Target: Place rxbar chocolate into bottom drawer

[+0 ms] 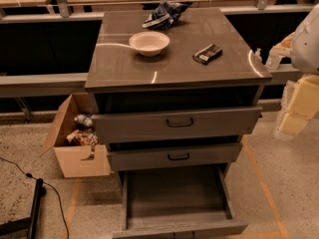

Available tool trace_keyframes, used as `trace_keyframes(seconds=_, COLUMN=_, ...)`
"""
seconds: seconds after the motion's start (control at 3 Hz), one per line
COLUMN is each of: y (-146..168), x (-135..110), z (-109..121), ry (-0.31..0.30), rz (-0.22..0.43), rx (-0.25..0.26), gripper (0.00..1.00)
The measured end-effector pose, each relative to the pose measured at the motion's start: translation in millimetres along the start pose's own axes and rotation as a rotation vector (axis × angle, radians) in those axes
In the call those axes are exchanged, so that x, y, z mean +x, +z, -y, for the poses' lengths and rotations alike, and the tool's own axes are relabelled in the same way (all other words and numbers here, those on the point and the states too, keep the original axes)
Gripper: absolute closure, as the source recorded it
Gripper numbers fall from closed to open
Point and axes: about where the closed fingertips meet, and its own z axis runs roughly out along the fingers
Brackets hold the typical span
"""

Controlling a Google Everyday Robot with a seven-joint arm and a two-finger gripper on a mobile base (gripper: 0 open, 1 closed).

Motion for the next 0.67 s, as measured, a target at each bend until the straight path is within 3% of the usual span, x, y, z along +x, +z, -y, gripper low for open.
trace_keyframes(seconds=0.33, y=0.0, x=0.0, z=0.0, ry=0.0, rz=0.0, rx=0.0, gripper=0.0)
trace_keyframes(seconds=0.67, y=6.8, x=7.5, z=17.2, ry=0.07, rz=0.058, rx=0.042, gripper=0.0)
